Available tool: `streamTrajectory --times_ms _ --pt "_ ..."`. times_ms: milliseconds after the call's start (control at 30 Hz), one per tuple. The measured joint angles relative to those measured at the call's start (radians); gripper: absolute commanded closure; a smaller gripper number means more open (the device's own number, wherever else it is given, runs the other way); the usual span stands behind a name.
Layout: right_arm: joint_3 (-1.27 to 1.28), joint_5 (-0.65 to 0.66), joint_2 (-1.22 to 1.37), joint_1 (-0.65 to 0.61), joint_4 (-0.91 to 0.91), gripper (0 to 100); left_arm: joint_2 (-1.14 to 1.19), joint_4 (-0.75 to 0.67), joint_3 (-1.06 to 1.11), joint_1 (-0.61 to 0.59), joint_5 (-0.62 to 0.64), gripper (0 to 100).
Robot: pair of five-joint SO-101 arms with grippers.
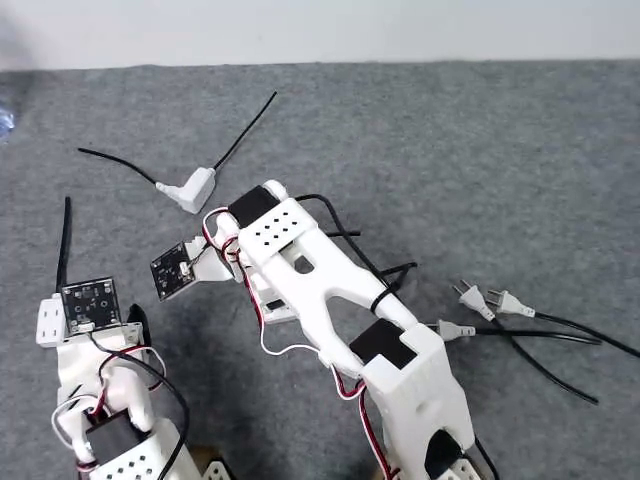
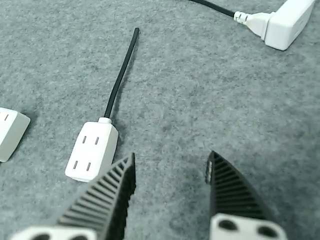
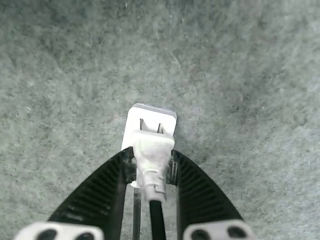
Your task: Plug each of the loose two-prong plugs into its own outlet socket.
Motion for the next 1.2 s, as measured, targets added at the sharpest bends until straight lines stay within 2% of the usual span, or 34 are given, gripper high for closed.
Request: streamTrajectory --times_ms 300,633,833,967,1200 --pt "0.028 -0.002 0.032 0.117 0.038 99.1 0.0 0.0 0.0 0.0 0.0 78" --pt "0.052 -0.002 0.023 0.086 0.041 99.1 0.0 0.0 0.0 0.0 0.0 78" --pt "0.054 -0.006 -0.034 0.144 -0.031 99.1 0.0 0.0 0.0 0.0 0.0 78" --pt "0.054 -0.074 -0.061 0.167 -0.121 99.1 0.0 0.0 0.0 0.0 0.0 78" --pt "0.055 -0.293 -0.069 0.169 -0.322 99.0 0.0 0.0 0.0 0.031 0.0 78"
